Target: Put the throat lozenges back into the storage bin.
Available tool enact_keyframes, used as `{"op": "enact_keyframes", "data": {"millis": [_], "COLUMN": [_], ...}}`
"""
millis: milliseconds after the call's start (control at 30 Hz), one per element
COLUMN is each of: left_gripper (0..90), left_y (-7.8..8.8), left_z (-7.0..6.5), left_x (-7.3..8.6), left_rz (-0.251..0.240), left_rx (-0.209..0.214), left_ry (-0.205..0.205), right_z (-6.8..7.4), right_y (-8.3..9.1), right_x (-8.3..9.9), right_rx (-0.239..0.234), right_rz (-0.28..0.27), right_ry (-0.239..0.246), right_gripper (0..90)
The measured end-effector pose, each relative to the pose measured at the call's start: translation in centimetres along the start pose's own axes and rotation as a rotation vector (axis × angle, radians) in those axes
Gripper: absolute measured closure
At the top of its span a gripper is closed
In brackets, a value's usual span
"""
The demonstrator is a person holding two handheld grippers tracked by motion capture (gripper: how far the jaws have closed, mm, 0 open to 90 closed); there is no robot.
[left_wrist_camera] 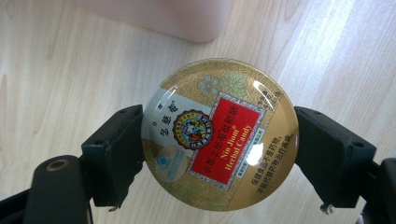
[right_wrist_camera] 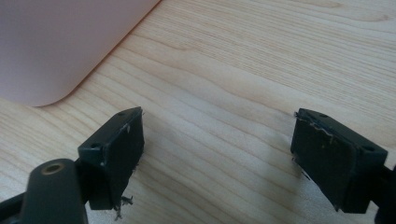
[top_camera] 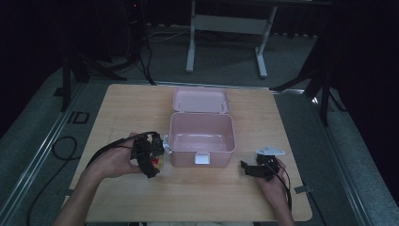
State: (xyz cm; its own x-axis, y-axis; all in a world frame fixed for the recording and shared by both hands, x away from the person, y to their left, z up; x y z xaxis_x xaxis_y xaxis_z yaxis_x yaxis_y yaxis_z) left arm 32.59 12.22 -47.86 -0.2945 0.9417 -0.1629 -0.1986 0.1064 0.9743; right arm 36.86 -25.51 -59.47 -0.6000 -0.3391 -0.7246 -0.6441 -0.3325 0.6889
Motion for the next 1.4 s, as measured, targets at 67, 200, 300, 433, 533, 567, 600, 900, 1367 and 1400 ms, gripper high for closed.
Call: {"op": "enact_keyframes", "data": {"millis": [67,200,300,433,533,567,600,900,1367,1400], "left_gripper": [20.6,20.7,20.6,20.7,20.6,20.7,20.7,20.6,20.6,20.7], "left_y": [0.2,0.7,0.9,1.4,1.6,1.7,1.7,2.0,3.0,3.1], "left_z": [0.1,0.3,0.4,0.8,0.9,1.0,1.0,1.4,2.0,2.2], "left_x": [0.0,0.0,-0.1,-0.2,-0.3,-0.4,-0.4,-0.6,-0.8,-0.9], "left_rz": [-0.001,-0.002,-0.011,-0.014,-0.014,-0.015,-0.017,-0.024,-0.021,-0.022], "left_rx": [-0.002,-0.011,-0.007,-0.019,-0.027,-0.029,-0.028,-0.028,-0.041,-0.042], "left_ry": [0.0,0.001,0.004,0.002,0.001,0.002,0.003,0.014,0.016,0.012], "right_z": [0.0,0.0,0.0,0.0,0.0,0.0,0.0,0.0,0.0,0.0], "right_y": [0.0,0.0,0.0,0.0,0.0,0.0,0.0,0.0,0.0,0.0], "right_x": [0.0,0.0,0.0,0.0,0.0,0.0,0.0,0.0,0.0,0.0], "right_rx": [0.0,0.0,0.0,0.0,0.0,0.0,0.0,0.0,0.0,0.0], "right_rz": [0.0,0.0,0.0,0.0,0.0,0.0,0.0,0.0,-0.001,-0.001], "right_ry": [0.0,0.0,0.0,-0.002,-0.004,-0.003,-0.003,-0.003,-0.002,-0.002], "right_gripper": [17.0,17.0,17.0,17.0,17.0,17.0,17.0,17.0,17.0,17.0]}}
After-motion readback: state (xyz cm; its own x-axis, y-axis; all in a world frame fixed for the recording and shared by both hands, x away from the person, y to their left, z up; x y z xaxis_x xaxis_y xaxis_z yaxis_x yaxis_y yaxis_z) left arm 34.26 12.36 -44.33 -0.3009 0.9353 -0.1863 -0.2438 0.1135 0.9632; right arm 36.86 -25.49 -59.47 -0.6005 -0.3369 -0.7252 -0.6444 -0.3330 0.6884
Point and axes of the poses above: each handheld gripper's, and its own axes: y roughly backward along the jaws, x roughly out of its underside, z roughly to its left, the point moved 5 cm from there along -y, roughly forward along the jaws, and after that the axes turned 1 degree about x, right-handed, at the moved point
